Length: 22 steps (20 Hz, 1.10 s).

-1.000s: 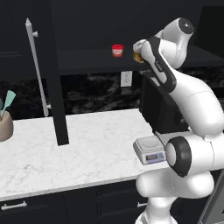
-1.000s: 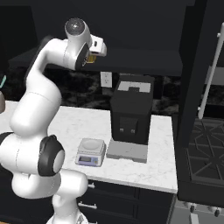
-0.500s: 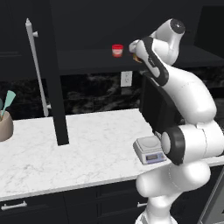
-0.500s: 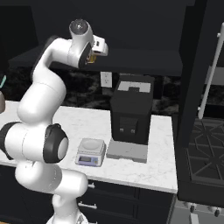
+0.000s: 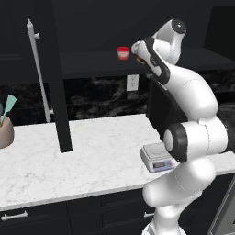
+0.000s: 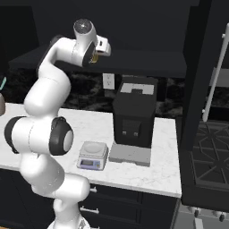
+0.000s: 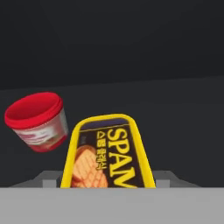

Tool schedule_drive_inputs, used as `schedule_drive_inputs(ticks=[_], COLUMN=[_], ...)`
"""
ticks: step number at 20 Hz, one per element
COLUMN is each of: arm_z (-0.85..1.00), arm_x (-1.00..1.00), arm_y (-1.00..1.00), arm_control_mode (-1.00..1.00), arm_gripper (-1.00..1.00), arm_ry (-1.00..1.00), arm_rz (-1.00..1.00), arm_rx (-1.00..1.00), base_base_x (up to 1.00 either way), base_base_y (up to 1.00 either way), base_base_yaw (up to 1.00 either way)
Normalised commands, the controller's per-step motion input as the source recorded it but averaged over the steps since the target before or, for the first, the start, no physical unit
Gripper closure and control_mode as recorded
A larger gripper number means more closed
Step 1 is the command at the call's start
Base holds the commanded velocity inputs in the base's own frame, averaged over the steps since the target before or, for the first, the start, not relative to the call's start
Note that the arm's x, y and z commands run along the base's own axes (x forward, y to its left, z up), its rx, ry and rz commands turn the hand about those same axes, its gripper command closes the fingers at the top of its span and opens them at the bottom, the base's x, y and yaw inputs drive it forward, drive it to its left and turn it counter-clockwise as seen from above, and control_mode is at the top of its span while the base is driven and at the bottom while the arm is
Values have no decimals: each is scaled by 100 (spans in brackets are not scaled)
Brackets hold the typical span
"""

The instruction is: Pick the canned food and place it on the digital scale for weighing, and close the cabinet.

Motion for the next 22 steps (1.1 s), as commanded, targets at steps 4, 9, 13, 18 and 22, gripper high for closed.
schedule_drive_inputs(ticks=[4,9,13,18,22], arm_z=[-10,-13,-31,-32,-18], arm_x=[15,-85,-100,-100,-100], arm_y=[4,0,46,47,58], arm_control_mode=[-100,-100,-100,-100,-100], arm_gripper=[100,100,100,100,100], arm_ry=[1,-10,-18,-10,-14], arm_rz=[0,-2,-6,-21,-44], arm_rx=[0,2,5,15,33], base_base_x=[0,0,0,0,0], base_base_y=[0,0,0,0,0], base_base_yaw=[0,0,0,0,0])
